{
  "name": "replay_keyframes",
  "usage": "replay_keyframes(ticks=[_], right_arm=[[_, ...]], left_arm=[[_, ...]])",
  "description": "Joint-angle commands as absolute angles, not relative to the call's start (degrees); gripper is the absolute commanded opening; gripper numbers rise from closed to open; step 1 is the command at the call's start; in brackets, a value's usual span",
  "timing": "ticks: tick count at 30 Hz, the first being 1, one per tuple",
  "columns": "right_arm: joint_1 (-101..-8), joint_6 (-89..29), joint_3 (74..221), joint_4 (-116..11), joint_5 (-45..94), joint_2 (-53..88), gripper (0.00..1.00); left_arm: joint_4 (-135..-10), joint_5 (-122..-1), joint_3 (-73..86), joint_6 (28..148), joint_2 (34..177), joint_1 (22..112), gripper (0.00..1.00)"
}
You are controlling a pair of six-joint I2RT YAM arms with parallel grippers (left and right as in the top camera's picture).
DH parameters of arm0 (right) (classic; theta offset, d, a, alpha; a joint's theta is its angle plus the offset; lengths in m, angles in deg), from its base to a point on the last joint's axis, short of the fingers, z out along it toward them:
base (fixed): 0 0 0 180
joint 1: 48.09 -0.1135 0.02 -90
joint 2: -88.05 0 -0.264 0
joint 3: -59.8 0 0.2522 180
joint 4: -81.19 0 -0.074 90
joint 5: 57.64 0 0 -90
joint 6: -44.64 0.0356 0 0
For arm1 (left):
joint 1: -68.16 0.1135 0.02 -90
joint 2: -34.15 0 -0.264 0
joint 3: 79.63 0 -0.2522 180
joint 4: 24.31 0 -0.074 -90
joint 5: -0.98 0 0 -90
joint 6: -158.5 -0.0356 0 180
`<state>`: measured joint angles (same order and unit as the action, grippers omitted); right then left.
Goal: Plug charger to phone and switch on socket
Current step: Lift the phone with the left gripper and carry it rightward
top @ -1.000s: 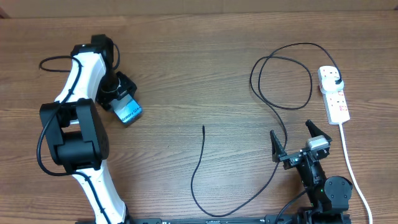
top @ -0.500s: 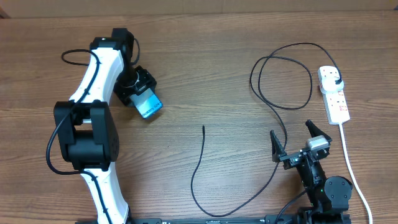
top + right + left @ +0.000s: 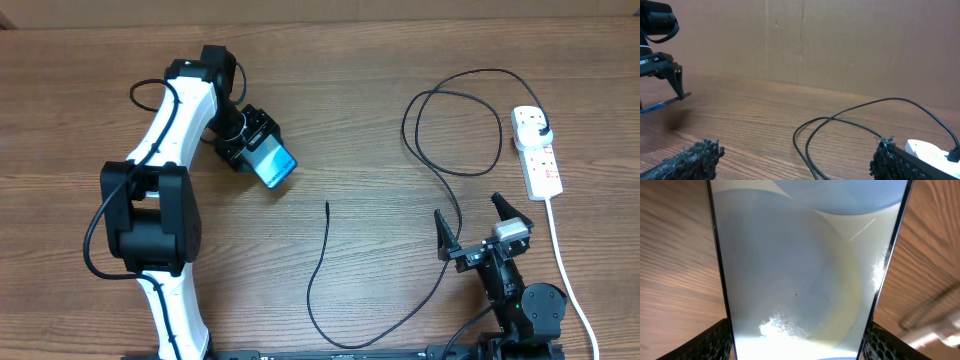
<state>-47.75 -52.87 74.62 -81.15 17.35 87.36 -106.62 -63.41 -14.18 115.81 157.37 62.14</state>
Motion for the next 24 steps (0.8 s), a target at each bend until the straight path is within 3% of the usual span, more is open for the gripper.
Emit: replay_keyframes(ticks=[1,24], right_arm=[[-48.08,-52.96,74.0,-81.5,17.68,87.88,1.0],[-48.08,-52.96,74.0,-81.5,17.7,87.88,1.0]], left_arm=[[-106.6,-51.85,-16.15,118.28,154.24,61.7,0.04],[-107.04,-12.99,-16.15,120.42,154.24,61.81,0.04]])
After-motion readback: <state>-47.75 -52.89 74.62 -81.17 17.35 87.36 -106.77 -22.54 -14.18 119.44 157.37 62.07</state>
